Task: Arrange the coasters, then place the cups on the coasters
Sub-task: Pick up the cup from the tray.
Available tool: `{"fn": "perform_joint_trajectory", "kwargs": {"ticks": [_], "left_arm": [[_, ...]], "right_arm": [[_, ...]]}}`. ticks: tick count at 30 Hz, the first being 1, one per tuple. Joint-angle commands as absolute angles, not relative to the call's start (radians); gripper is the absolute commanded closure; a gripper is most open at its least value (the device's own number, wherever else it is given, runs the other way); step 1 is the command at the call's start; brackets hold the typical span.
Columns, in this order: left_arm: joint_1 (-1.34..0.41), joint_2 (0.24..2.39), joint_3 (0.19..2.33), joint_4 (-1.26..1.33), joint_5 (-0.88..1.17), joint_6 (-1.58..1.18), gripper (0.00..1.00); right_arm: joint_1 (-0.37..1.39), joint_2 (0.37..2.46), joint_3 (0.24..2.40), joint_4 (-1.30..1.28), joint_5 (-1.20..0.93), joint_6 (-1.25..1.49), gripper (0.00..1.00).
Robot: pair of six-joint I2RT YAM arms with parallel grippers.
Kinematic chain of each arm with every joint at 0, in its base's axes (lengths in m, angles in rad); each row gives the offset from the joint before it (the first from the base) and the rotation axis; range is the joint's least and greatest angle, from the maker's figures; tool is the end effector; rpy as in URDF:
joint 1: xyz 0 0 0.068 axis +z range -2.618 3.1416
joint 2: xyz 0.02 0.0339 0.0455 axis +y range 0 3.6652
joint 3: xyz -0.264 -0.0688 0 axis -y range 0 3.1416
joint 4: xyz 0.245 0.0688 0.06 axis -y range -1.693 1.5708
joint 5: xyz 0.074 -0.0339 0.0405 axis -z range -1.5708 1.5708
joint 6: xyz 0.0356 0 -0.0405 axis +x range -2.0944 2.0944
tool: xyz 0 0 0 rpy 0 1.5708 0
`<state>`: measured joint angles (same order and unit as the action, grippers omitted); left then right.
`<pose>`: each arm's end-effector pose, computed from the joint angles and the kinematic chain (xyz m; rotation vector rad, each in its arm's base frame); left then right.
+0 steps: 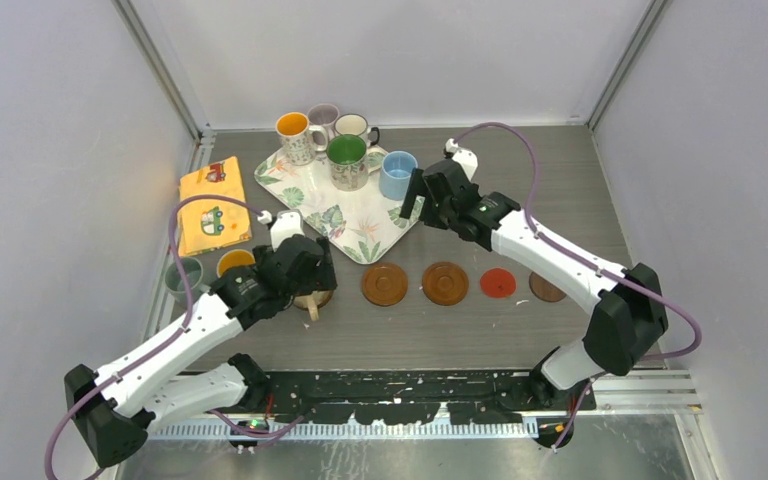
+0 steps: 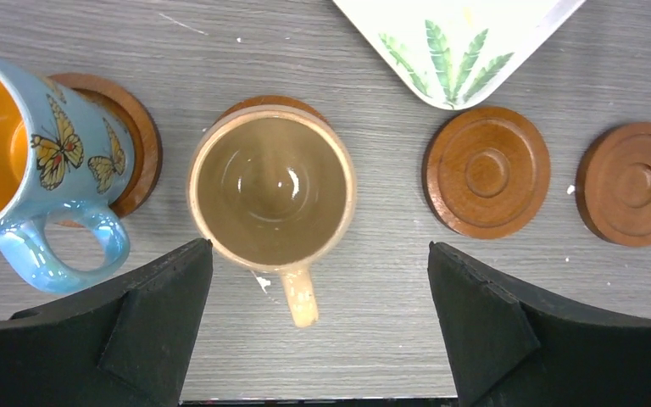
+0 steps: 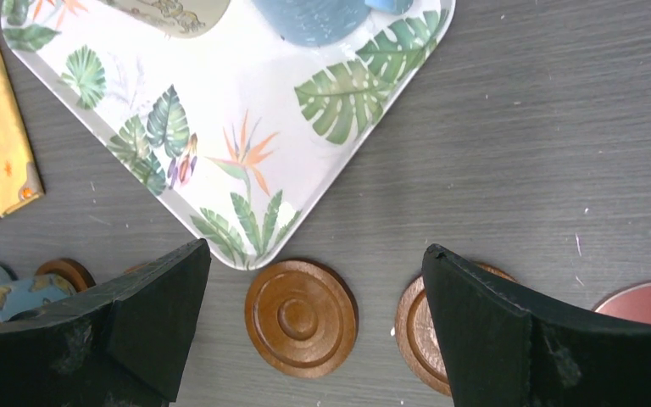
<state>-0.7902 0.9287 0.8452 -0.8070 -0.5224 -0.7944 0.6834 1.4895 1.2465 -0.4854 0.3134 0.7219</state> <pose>0.1372 -0.1133 0.2828 -0.2228 2.3038 -0.1481 0.2638 0.2007 0.3041 0.2053 2.2766 0.3852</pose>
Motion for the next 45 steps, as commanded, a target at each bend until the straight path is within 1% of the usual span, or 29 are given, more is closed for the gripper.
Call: {"fn": "perform_joint_trajectory", "kwargs": {"ticks": [1,5,9,20,25,30,36,39,41,45], "left_arm": [[-0.790,0.911,0.896,-0.781,-0.491,-0.739,0.00],[-0.787,0.915,0.921,-0.754,-0.446,-0.701,0.00],[-0.769,0.928,0.948,-0.741,-0.392,-0.656,0.00],[-0.635,0.933,0.950,-0.662,-0.087,-0.599,0.00],[-0.627,0.930,0.953,-0.660,-0.033,-0.589,0.00],[-0.627,0.917,0.949,-0.666,-0.016,-0.588,0.00],[-0.624,0.904,0.942,-0.666,-0.013,-0.585,0.00],[-0.625,0.906,0.940,-0.666,-0.020,-0.582,0.00],[-0.624,0.911,0.940,-0.664,-0.020,-0.580,0.00],[-0.624,0.917,0.933,-0.650,-0.021,-0.584,0.00]], "right_arm": [[0.684,1.518,1.315,-0.425,0.387,0.730,0.00],[0.648,1.567,1.369,-0.384,0.358,0.740,0.00],[0.567,1.657,1.463,-0.381,0.244,0.740,0.00],[0.397,1.831,1.608,-0.256,0.129,0.663,0.00],[0.364,1.912,1.706,-0.238,0.105,0.615,0.00],[0.328,2.018,1.803,-0.210,0.028,0.596,0.00],[0.318,2.150,1.963,-0.235,-0.048,0.572,0.00],[0.319,2.208,2.036,-0.296,-0.079,0.598,0.00],[0.319,2.215,2.013,-0.299,-0.092,0.622,0.00],[0.325,2.172,1.877,-0.216,-0.129,0.683,0.00]]}}
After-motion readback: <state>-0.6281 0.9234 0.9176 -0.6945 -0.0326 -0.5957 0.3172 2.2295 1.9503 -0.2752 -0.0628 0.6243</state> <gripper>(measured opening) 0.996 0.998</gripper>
